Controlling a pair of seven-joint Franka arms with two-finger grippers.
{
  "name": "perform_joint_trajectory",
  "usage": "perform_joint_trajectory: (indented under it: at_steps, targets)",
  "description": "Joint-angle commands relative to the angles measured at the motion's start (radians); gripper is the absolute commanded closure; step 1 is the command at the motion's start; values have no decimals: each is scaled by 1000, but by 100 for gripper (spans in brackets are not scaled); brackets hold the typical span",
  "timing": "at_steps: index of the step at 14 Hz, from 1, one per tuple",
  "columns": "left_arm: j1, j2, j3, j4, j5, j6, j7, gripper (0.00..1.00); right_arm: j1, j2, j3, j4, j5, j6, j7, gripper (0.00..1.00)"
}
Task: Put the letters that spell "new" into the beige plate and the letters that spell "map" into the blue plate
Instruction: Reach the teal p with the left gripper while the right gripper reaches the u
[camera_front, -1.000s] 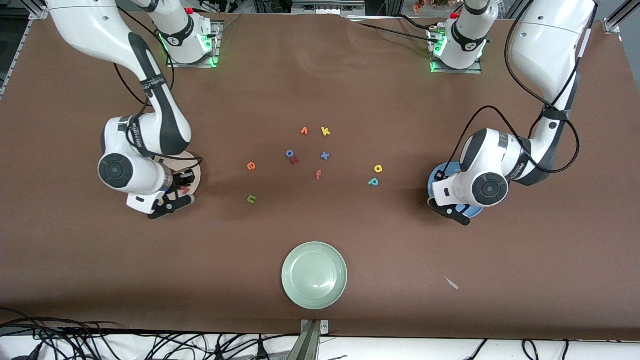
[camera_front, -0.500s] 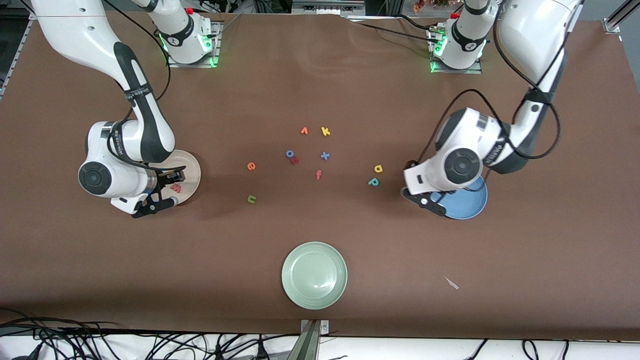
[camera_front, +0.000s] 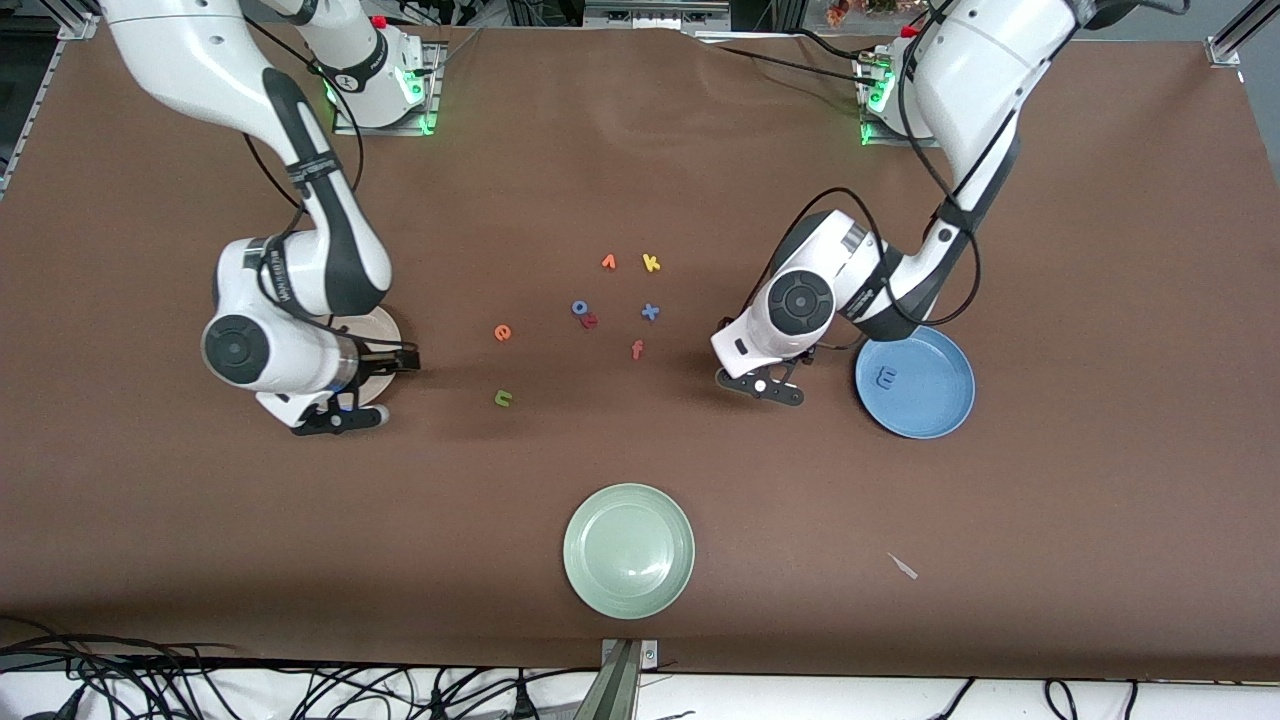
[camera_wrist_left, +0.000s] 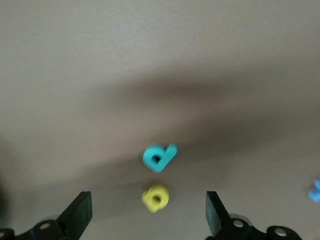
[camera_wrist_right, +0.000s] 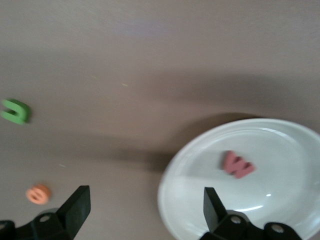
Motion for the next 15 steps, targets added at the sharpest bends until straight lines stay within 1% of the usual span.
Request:
perform_joint_trajectory:
  at_steps: [1,4,5,7,8,9,11,13,14,15]
  targets:
    - [3,36,4,-1,37,72,-26,0,44,7,-5,7,34,41,158,0]
    - [1,55,4,-1,37,80,-26,0,90,38,-5,26,143,104,304,0]
    - [1,58,4,-1,43,83,-26,0,108,50,-5,38,157,114,342,0]
    - [1,62,4,-1,101,88,-27,0,142,76,-5,63,160,131,425,0]
    - [3,67,4,-1,111,90,-30,1,157,90,-5,66,160,153,463,0]
    - [3,67,4,-1,112,90,-32,10,172,104,-5,66,160,186,495,0]
    - [-2,67,3,-1,112,90,-36,44,191,133,-5,66,159,238,539,0]
    - [-5,67,3,-1,112,90,-56,74,191,150,-5,66,159,258,539,0]
    - [-5,65,3,-1,112,90,-59,82,190,154,-5,66,159,258,537,0]
    - [-5,64,3,-1,112,90,-59,84,190,156,-5,66,159,258,539,0]
